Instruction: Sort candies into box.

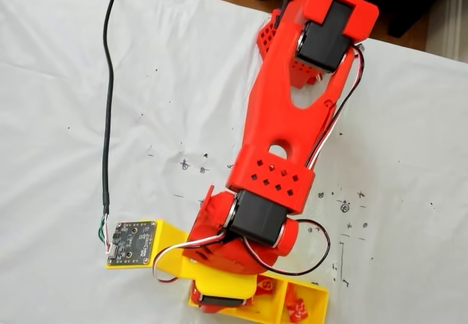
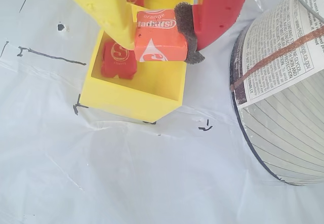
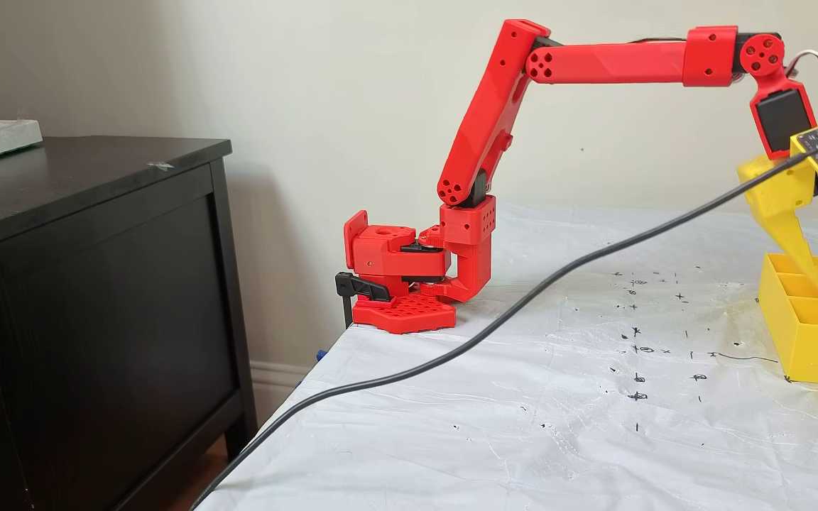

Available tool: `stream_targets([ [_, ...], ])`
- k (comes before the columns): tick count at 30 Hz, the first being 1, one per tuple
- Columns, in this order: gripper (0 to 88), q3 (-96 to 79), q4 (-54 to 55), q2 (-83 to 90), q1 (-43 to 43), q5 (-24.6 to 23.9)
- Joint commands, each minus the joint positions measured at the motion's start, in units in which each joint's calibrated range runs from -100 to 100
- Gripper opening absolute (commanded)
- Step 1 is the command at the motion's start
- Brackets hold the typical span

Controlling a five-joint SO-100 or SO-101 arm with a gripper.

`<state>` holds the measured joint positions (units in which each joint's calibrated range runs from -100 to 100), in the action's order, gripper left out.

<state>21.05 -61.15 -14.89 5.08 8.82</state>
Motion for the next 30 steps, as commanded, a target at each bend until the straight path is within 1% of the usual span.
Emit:
stream_targets([
  [1, 0.2, 6.5, 0.2, 1.7, -2.3, 0.7],
  [7, 1.3, 6.3, -0.6, 2.8, -2.3, 0.8],
  [9, 8.7, 5.3, -0.6, 3.4, -2.2, 0.7],
  [13, 27.9, 2.8, -0.5, 5.6, -2.2, 0.7],
  [16, 37.5, 2.0, -1.4, 6.7, -2.2, -0.2],
  [17, 39.4, 2.0, -1.8, 7.0, -2.2, -0.5],
  [19, 42.0, 2.0, -2.0, 7.5, -2.1, -1.0],
  [22, 43.1, 2.0, -2.4, 8.1, -2.0, -1.2],
  [30, 42.9, 1.6, -3.1, 10.4, -1.5, -1.4],
])
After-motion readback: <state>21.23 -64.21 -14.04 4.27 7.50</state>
